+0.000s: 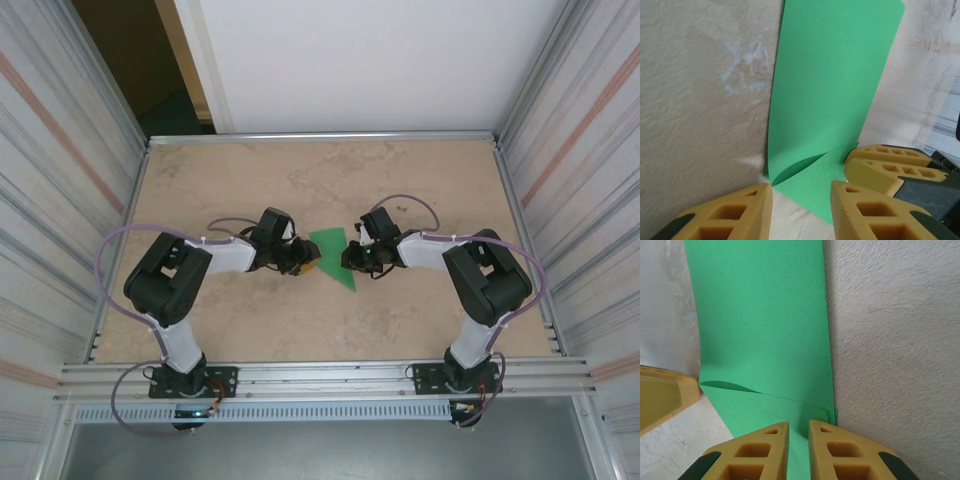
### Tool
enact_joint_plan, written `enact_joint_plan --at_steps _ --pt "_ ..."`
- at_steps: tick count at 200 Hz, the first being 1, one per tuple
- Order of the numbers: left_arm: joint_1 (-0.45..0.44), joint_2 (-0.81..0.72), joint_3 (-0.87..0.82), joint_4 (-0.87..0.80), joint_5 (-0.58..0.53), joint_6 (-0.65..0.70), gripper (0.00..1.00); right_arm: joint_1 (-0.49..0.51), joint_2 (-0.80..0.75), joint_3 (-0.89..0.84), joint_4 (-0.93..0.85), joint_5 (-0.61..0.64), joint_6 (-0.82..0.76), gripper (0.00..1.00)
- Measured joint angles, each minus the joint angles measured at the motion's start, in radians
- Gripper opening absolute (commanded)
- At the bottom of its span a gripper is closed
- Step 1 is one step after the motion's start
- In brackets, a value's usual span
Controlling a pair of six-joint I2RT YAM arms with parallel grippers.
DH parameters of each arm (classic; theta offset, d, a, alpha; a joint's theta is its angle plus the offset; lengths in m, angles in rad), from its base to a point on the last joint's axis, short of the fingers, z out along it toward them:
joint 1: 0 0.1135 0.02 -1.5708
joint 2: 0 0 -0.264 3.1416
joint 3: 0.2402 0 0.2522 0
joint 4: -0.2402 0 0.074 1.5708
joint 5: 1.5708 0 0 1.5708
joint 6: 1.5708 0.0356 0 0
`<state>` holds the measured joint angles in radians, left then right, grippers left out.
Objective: Fold a paper plane with a square sheet of paper (pick it up from the middle)
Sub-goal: Fourth fold the wing at the center of the table.
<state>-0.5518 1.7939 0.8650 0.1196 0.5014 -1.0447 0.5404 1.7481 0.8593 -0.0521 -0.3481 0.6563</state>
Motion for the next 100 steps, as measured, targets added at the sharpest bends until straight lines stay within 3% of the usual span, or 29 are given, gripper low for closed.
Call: enact_joint_plan --at_steps 47,100 --pt "0.000 0.029 0.019 0.009 0.014 -0.003 0.40 -0.003 0.000 -0.002 0.001 0.000 0.008 0.16" --pt "-0.003 0.014 0.021 -0.018 -0.018 -0.007 0.39 -0.004 0.000 -0.002 0.002 0.000 0.014 0.17"
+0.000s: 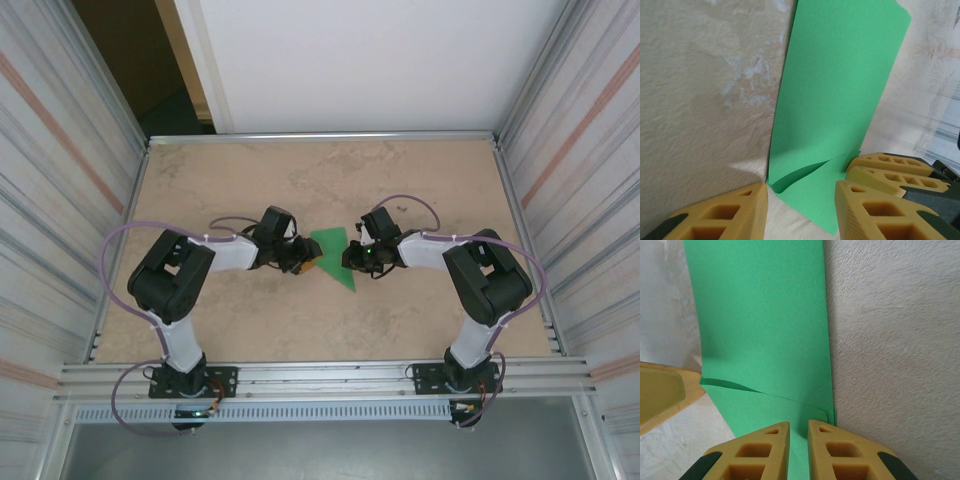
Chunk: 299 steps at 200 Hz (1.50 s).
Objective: Fold a paper plane with a square sheet of paper (pick it up from the middle)
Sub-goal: Fourth fold the wing at the center of the table.
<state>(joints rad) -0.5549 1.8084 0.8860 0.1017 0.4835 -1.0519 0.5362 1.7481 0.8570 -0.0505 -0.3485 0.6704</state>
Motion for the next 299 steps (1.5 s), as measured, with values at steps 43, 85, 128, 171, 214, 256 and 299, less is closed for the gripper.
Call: enact_joint_plan --at_steps 43,85,128,171,214,256,299 --pt "-0.002 -0.004 0.000 -0.007 -0.006 0.000 0.37 0.000 0.000 0.000 0.001 0.000 0.000 0.16" --pt "-0.002 0.004 0.000 0.016 0.021 0.000 0.31 0.000 0.005 0.000 0.006 -0.005 0.000 0.16" --pt "-0.002 0.009 0.004 0.026 0.041 0.006 0.34 -0.002 0.006 -0.001 0.010 -0.011 0.000 0.16" --pt "-0.002 -0.003 0.003 -0.037 -0.013 0.010 0.34 -0.002 0.008 -0.001 0.014 -0.011 0.000 0.16" --pt "-0.002 -0.001 0.006 -0.045 -0.009 0.019 0.31 -0.002 0.013 -0.001 0.026 -0.016 0.000 0.16" --pt "-0.002 0.010 0.016 -0.043 0.006 0.025 0.27 -0.002 0.014 -0.001 0.028 -0.016 0.000 0.16" --pt "-0.002 0.016 0.026 -0.035 0.024 0.027 0.32 -0.002 0.015 -0.001 0.031 -0.016 0.000 0.16"
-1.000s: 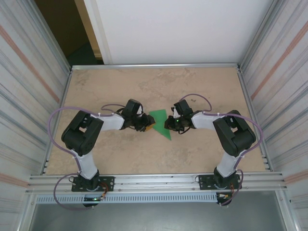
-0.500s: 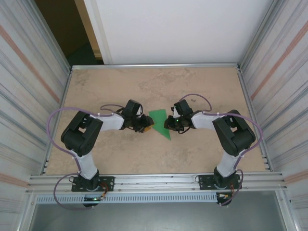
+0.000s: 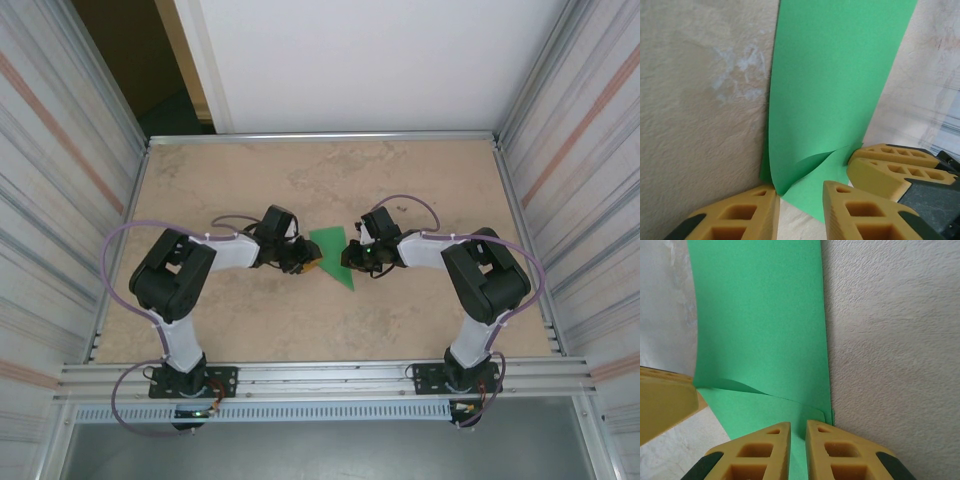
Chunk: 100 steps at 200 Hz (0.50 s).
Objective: Fold a paper plane with a square sheet of paper (pick it up from the middle)
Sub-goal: Fourth fold the wing at the center of the table.
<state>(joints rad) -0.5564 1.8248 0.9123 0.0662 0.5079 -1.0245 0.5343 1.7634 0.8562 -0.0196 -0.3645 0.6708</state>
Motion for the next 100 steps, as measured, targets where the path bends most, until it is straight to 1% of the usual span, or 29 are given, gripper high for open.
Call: enact_joint_plan --at_steps 34,80,100 --pt "0.001 0.002 0.000 0.011 0.009 0.000 0.29 0.000 0.001 -0.002 0.005 -0.001 0.000 0.15" --pt "0.012 0.026 0.004 0.082 0.066 0.008 0.23 -0.001 0.004 -0.002 0.011 -0.002 0.000 0.14" --pt "0.023 0.046 0.014 0.091 0.076 0.027 0.22 -0.005 0.007 -0.002 0.014 -0.005 0.000 0.14"
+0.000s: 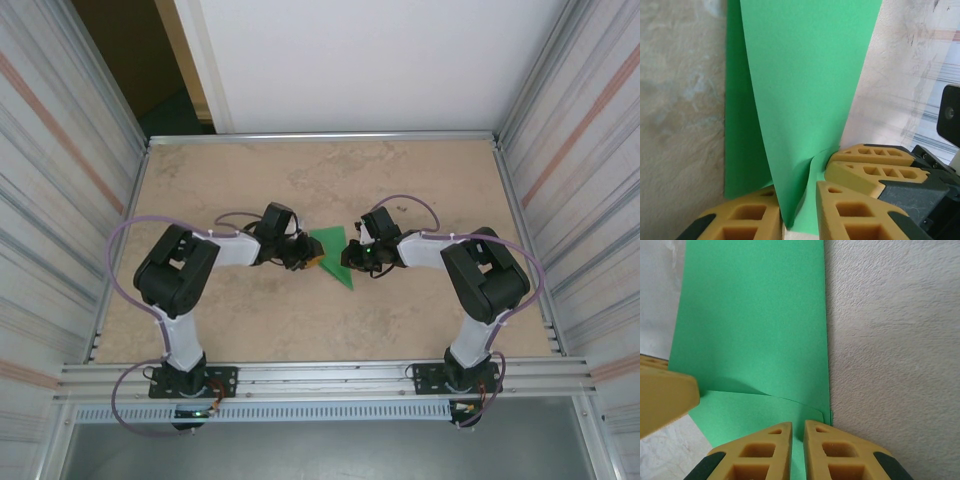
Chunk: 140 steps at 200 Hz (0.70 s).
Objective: Fold a paper plane with a square sheet of paper (pick it up from the middle)
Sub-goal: Fourth fold the wing at the center of the table.
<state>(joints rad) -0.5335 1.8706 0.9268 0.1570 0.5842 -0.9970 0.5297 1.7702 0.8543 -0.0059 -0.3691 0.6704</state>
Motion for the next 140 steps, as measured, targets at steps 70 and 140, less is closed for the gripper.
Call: enact_joint_plan --at_steps 70,140 --pt "0.035 0.031 0.001 0.031 0.052 0.031 0.12 -0.005 0.003 0.000 0.007 -0.011 0.000 0.16" --pt "0.035 0.009 0.001 0.024 0.059 0.028 0.03 -0.013 -0.072 0.000 -0.047 0.032 -0.058 0.39"
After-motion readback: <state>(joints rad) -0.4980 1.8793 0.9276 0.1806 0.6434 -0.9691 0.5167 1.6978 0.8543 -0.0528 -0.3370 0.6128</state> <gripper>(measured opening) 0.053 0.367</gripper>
